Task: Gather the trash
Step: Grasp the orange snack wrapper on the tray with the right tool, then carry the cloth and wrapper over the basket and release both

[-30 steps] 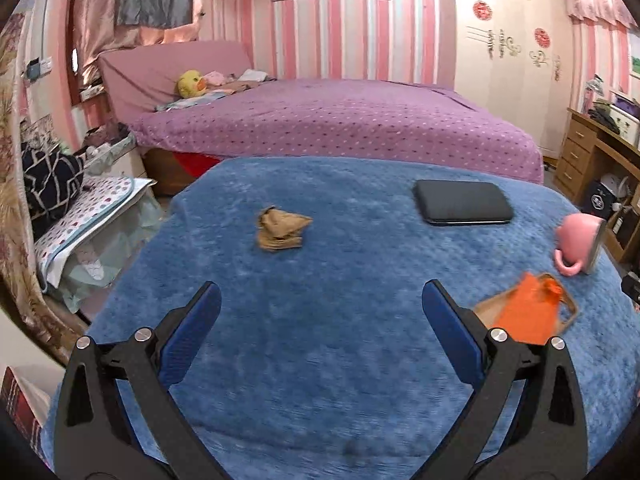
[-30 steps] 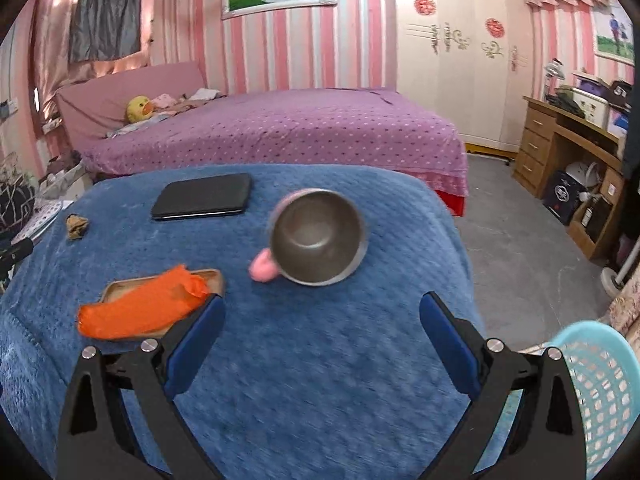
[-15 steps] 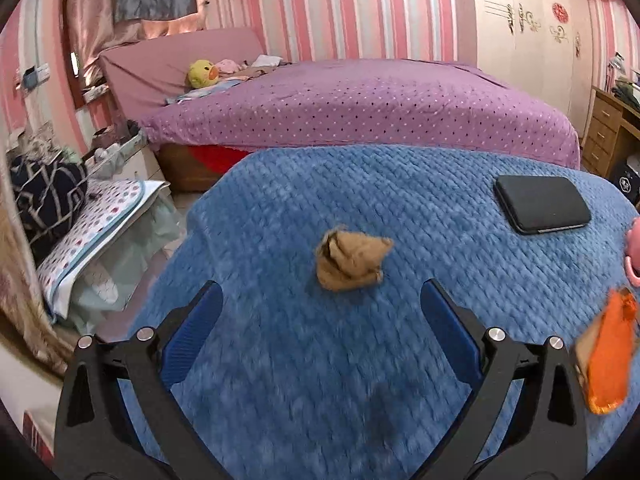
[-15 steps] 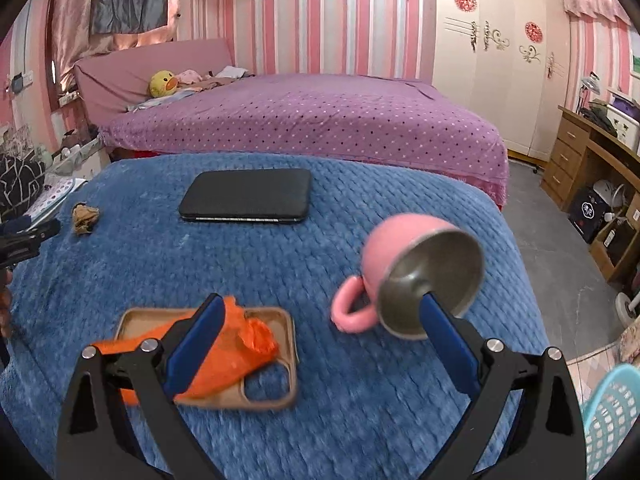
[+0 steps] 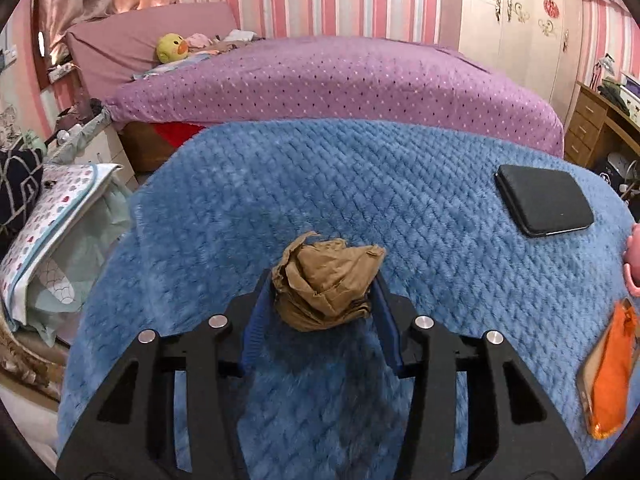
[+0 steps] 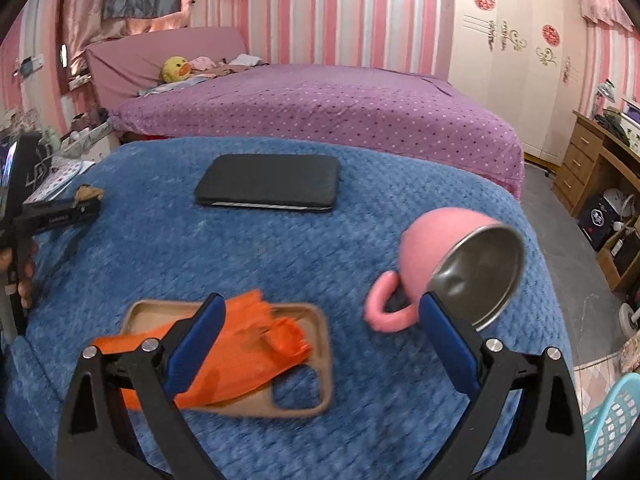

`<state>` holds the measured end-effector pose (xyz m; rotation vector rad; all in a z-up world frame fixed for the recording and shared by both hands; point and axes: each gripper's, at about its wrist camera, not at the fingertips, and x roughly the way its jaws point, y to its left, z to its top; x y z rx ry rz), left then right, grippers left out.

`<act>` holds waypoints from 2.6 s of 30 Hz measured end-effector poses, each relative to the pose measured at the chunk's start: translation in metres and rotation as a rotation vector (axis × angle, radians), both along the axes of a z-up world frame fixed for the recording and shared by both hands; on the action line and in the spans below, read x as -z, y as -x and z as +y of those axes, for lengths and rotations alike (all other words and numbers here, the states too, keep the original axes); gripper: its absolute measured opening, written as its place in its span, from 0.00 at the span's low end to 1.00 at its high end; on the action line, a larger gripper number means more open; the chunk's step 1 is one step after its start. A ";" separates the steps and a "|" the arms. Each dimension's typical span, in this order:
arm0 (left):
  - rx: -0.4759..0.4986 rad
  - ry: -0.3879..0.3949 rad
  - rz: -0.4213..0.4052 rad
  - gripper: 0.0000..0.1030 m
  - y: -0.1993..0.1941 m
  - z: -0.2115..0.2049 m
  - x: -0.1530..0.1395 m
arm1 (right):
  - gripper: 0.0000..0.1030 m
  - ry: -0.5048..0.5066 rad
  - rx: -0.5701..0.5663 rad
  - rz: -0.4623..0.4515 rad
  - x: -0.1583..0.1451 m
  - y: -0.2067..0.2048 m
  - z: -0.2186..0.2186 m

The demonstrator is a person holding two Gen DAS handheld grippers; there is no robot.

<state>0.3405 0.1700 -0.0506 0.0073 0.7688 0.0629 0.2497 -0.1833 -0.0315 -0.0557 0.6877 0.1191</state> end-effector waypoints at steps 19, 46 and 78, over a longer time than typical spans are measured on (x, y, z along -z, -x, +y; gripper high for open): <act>-0.089 -0.014 -0.059 0.45 0.135 -0.035 -0.043 | 0.92 0.023 -0.279 0.029 0.005 0.068 0.071; -0.111 -0.021 -0.069 0.45 0.157 -0.078 -0.028 | 0.07 -0.069 -0.344 -0.028 -0.009 0.078 0.055; 0.172 0.063 -0.187 0.45 0.192 -0.242 -0.076 | 0.07 -0.233 0.037 -0.285 -0.093 0.177 -0.191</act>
